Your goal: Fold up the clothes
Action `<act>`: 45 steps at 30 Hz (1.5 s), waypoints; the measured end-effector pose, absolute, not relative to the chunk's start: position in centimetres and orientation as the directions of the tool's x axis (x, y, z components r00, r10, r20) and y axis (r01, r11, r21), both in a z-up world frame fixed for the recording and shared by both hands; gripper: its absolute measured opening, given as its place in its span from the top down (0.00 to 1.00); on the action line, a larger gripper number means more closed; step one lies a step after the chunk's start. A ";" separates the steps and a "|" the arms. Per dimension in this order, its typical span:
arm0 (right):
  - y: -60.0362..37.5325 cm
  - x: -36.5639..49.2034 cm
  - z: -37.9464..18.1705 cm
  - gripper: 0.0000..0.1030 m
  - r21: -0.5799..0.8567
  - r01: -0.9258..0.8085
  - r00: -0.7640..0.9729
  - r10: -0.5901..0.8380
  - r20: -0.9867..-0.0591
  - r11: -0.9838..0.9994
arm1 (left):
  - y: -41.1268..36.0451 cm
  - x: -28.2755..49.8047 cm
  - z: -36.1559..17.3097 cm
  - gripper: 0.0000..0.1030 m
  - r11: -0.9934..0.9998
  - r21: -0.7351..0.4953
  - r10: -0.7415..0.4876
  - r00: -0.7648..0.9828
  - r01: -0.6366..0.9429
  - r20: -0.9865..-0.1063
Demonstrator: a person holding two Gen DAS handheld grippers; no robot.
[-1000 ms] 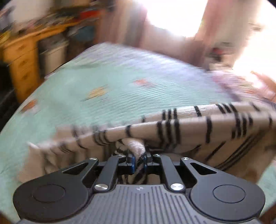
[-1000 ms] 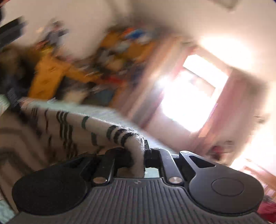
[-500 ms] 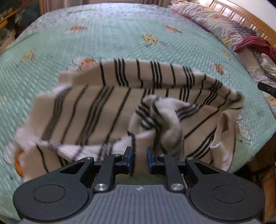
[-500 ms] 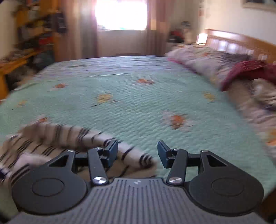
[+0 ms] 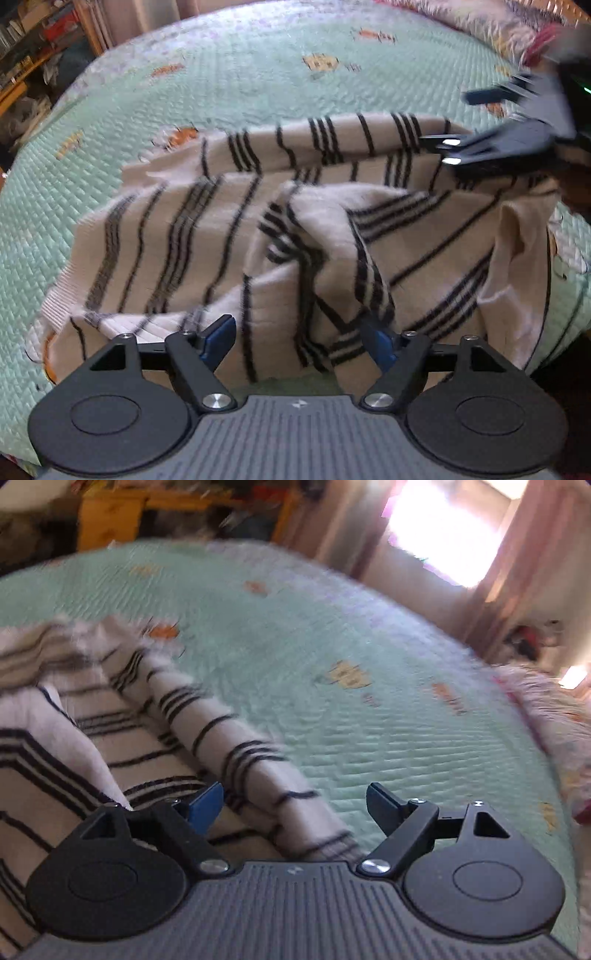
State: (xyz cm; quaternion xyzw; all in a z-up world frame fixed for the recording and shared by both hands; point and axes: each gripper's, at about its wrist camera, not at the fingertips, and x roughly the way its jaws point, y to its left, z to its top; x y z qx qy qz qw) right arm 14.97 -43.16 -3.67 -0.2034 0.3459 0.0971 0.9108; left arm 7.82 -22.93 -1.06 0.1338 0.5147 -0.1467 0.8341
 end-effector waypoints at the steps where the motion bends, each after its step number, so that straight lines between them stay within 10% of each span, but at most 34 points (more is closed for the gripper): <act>1: -43.1 15.7 -4.3 0.19 -0.280 -0.322 0.718 0.041 -0.695 0.905 | -23.3 7.8 -1.5 0.17 0.918 0.083 -0.097 0.422 0.387 -0.901; 2: -43.1 16.5 -4.9 0.25 -0.256 -0.325 0.692 0.045 -0.720 0.910 | -23.8 7.7 -2.0 0.18 0.914 0.104 -0.079 0.424 0.392 -0.902; 4: -43.2 17.4 -5.6 0.81 -0.182 -0.317 0.644 0.071 -0.761 0.931 | -24.4 7.5 -3.0 0.22 0.907 0.138 -0.049 0.426 0.397 -0.903; 14: -43.5 17.2 4.4 0.81 -0.313 0.004 0.914 -0.131 -0.385 0.950 | -24.8 6.6 -5.0 0.23 0.896 0.166 -0.010 0.392 0.412 -0.920; 21: -49.8 15.3 3.7 0.67 0.167 -0.008 0.881 0.085 -0.465 0.986 | -23.5 6.2 -5.2 0.19 0.904 0.128 -0.036 0.372 0.407 -0.927; 24: -51.1 9.5 3.0 0.40 0.261 -0.027 0.874 0.150 -0.463 0.965 | -22.9 5.8 -4.7 0.20 0.902 0.104 -0.067 0.372 0.419 -0.926; 41: -46.2 -1.9 -8.9 0.23 0.204 0.204 0.664 0.018 -0.748 0.957 | -20.8 4.6 -2.5 0.20 0.934 0.012 -0.127 0.364 0.356 -0.923; 42: -45.4 -2.2 -8.9 0.26 0.195 0.192 0.684 0.011 -0.730 0.962 | -20.6 4.7 -2.6 0.20 0.936 0.012 -0.125 0.365 0.352 -0.923; 45: -44.3 -3.1 -8.7 0.80 0.228 0.092 0.755 0.081 -0.651 0.969 | -19.9 4.9 -2.8 0.20 0.942 0.004 -0.126 0.365 0.336 -0.923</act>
